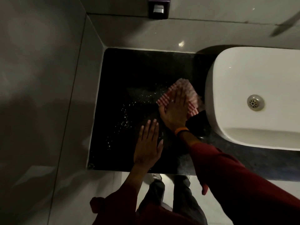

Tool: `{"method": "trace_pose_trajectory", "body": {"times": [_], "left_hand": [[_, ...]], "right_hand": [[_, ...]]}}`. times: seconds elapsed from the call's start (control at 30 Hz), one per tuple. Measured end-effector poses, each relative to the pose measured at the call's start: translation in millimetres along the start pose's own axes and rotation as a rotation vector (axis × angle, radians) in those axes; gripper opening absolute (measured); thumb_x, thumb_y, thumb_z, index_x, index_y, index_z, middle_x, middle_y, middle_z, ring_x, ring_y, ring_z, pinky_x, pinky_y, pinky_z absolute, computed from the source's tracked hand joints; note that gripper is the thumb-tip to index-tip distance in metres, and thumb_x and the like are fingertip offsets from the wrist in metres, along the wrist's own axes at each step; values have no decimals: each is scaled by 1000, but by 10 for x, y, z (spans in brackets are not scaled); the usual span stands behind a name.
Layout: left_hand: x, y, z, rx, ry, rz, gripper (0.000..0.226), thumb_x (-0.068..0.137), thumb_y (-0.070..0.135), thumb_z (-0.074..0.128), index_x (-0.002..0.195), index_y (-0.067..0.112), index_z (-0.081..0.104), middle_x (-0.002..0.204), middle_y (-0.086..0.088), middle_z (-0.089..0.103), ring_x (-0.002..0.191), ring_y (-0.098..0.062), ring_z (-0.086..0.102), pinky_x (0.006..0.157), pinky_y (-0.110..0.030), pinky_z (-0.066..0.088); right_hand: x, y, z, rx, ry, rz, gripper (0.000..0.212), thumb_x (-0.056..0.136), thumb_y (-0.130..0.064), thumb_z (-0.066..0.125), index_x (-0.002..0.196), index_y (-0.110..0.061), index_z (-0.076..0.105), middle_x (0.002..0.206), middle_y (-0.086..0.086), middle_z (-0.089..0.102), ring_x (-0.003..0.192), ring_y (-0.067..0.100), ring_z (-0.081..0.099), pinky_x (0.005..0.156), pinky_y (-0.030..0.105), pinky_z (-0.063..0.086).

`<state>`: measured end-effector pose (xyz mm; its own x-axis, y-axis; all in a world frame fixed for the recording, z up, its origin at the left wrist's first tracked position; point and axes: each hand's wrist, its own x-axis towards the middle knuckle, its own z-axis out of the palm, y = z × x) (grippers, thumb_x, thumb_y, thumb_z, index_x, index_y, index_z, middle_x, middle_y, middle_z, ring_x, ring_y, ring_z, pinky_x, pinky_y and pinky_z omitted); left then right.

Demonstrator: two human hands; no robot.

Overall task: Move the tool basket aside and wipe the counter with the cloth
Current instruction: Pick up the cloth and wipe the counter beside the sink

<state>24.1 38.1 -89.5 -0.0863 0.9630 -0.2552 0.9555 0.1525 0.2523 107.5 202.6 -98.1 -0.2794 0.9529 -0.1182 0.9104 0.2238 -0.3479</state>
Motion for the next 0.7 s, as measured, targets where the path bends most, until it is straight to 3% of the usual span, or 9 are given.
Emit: {"method": "trace_pose_trajectory", "body": {"times": [0.2,0.33,0.43,0.53,0.63,0.7], "left_hand": [[-6,7,5,15,23,18,67,103,45,22,155,9,0,166,-7,-3,153,-24,-7,125,-47,13],[-11,5,5,5,59,33,66,103,44,24,155,10,3,166,-6,1,153,-22,-4,126,-46,13],[-26,25,-36,-75,101,15,63,102,40,31,155,13,11,165,-6,12,153,-21,4,125,-44,17],[175,3,-204,-176,239,69,52,101,26,41,150,10,32,155,-9,39,144,-26,33,116,-47,35],[812,-16,-557,-69,247,237,52,96,14,37,147,8,37,152,-11,44,142,-30,37,116,-48,36],[1334,-16,-769,28,177,367,56,91,14,32,147,8,37,153,-12,41,144,-32,33,119,-49,30]], "right_hand": [[268,-67,38,-52,-63,-384,86,91,-57,37,154,-4,15,164,20,12,153,33,6,125,52,7],[349,-85,-56,-76,-135,-508,87,91,-63,32,155,-6,12,165,17,9,153,30,4,125,51,6],[141,-37,-258,120,-72,-407,78,96,-55,34,155,-8,15,165,14,15,153,25,8,126,47,8],[-381,161,-276,282,116,-134,68,100,-44,36,154,-6,19,164,14,17,154,25,9,126,44,8],[-863,400,-80,149,152,6,69,99,-45,32,153,-3,23,163,14,18,153,27,12,122,52,20],[-1040,501,2,70,106,-12,73,98,-49,36,153,-3,22,164,14,17,154,26,9,123,50,19]]}}
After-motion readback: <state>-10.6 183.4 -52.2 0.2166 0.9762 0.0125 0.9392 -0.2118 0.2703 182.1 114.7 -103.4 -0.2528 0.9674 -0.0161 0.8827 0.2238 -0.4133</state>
